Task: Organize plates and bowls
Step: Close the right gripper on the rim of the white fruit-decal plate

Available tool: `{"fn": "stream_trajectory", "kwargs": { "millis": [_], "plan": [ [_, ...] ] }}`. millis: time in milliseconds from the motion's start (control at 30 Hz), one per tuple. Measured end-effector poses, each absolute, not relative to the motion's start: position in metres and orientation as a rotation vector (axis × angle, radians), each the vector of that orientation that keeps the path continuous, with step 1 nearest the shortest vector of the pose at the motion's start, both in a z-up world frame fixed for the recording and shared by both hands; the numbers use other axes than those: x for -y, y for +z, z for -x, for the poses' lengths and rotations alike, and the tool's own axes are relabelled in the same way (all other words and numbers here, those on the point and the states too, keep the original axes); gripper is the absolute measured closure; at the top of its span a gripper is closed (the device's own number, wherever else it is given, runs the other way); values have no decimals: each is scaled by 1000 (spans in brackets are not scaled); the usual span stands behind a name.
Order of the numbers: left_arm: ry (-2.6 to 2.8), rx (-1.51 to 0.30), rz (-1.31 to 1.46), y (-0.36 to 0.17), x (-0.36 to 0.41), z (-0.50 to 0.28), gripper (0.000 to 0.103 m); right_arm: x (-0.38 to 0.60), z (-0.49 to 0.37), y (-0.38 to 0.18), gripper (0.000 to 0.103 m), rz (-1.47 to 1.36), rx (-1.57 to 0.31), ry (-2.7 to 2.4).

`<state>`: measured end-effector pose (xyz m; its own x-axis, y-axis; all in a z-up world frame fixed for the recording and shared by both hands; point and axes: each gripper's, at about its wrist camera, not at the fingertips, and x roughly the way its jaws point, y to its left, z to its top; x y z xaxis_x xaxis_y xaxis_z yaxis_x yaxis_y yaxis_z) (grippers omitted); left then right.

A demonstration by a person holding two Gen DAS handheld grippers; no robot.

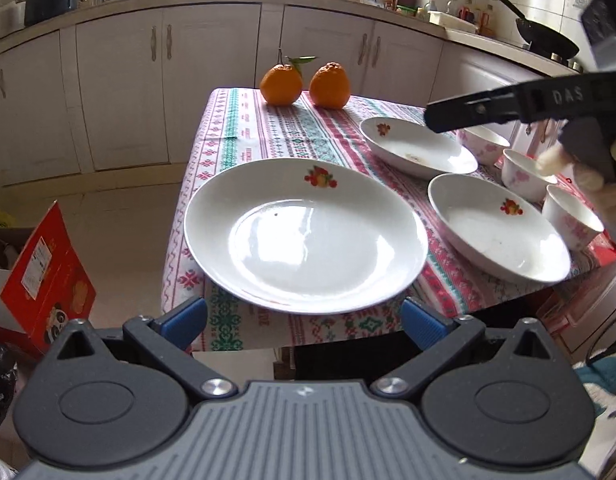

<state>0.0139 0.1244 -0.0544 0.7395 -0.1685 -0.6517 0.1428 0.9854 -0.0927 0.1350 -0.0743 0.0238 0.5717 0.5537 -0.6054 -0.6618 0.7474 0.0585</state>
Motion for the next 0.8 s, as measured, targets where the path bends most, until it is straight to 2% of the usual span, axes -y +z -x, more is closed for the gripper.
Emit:
{"fn": "stream_trajectory", "kwargs": {
  "millis": [333, 733, 800],
  "plan": [
    [-206, -711, -72, -66, -123, -22, 1, 42, -183, -10, 0, 175, -864, 856],
    [-259, -697, -60, -72, -131, -32, 1, 12, -225, -33, 0, 191, -1022, 949],
    [-265, -694, -67, -73, -130, -32, 1, 9, -231, -38, 4, 185, -1046, 958]
  ]
}}
